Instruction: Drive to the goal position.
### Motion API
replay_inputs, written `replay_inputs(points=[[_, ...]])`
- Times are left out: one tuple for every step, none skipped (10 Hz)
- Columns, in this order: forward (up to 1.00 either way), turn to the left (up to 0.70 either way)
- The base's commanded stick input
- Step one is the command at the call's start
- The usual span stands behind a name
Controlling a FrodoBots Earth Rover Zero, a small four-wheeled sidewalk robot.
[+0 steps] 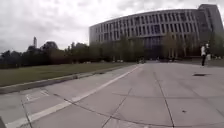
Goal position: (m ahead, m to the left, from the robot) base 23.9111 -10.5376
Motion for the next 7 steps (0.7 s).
replay_inputs(points=[[0.70,-0.14],[0.70,-0.14],[0.70,-0.14],[0.70,-0.14],[0.70,-0.14],[0.70,-0.14],[0.70,-0.14]])
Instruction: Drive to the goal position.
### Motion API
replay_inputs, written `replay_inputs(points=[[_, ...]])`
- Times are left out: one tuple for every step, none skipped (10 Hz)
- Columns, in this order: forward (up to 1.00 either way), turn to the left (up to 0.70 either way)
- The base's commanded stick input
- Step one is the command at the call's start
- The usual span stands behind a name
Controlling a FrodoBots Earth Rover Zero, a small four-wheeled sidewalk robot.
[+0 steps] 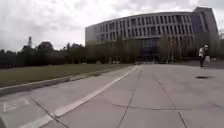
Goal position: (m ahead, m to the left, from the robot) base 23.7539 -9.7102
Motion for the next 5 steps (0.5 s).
replay_inputs(points=[[0.70,-0.14],[0.70,-0.14],[0.70,-0.14],[0.70,-0.14],[0.70,-0.14]])
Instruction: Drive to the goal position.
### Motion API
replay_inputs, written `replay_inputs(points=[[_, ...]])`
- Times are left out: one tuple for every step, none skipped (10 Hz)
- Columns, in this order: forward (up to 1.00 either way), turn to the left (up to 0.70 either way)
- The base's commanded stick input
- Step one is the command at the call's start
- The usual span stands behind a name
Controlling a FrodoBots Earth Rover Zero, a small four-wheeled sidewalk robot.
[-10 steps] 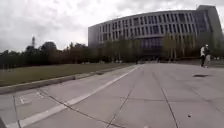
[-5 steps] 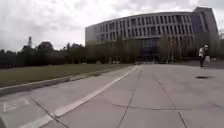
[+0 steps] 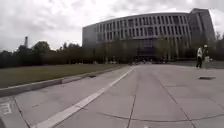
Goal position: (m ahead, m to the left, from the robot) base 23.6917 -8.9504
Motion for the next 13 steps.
replay_inputs(points=[[0.70,-0.14],[0.70,-0.14],[0.70,-0.14],[0.70,-0.14],[0.70,-0.14],[0.70,-0.14],[0.70,-0.14],[0.70,-0.14],[0.70,-0.14],[0.70,-0.14],[0.70,-0.14],[0.70,-0.14],[0.70,-0.14]])
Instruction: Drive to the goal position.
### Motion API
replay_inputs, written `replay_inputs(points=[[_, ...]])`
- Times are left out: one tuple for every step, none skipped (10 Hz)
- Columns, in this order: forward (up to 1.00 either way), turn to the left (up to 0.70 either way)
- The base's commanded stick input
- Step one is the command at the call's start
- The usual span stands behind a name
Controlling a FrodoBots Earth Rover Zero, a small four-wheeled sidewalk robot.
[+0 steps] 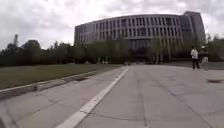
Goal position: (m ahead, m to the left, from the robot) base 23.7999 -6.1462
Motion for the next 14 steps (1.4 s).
replay_inputs(points=[[0.70,-0.14],[0.70,-0.14],[0.70,-0.14],[0.70,-0.14],[0.70,-0.14],[0.70,-0.14],[0.70,-0.14],[0.70,-0.14],[0.70,-0.14],[0.70,-0.14],[0.70,-0.14],[0.70,-0.14],[0.70,-0.14],[0.70,-0.14]])
